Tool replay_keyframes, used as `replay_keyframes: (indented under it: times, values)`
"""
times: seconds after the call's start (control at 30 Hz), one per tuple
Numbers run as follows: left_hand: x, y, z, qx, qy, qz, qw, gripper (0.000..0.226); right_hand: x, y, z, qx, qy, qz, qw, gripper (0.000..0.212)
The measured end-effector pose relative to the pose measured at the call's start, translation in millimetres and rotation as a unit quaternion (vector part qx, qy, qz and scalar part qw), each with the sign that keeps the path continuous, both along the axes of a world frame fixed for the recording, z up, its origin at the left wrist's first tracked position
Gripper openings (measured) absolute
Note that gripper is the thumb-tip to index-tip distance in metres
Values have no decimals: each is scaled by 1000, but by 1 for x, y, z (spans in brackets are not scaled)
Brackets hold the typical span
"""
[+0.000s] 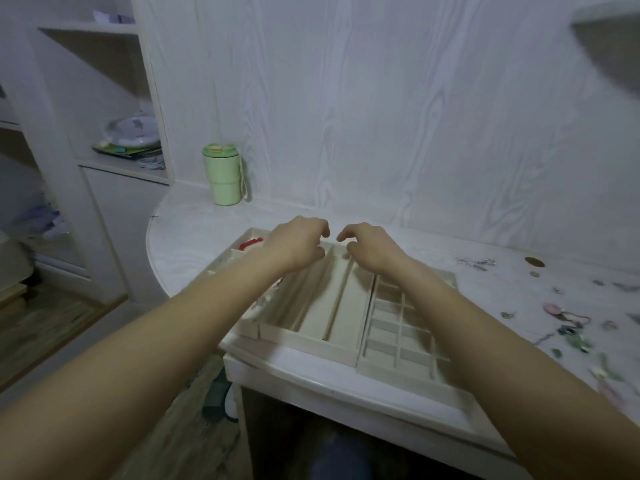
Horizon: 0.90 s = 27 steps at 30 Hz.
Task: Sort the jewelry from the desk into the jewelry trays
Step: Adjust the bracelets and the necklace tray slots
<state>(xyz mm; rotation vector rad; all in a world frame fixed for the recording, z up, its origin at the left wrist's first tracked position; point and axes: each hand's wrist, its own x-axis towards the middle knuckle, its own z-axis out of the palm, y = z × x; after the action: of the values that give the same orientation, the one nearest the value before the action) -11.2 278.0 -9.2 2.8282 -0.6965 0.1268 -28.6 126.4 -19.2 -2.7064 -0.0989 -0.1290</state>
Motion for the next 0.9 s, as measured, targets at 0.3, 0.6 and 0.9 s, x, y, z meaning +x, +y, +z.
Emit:
replay_keyframes:
  times: [0.3,0.6,0.9]
  values:
    - [-6,-133,17,-61,-60,-75,994,35,-35,-125,8,11,10,-129,992,39]
    - [30,-246,-5,-9,54,-141,989,32,-23,-234,-20,5,52,-198,979,42]
    - [71,-299,-43,21,113,-149,982,28,7,-284,-51,-27,78,-174,981,36]
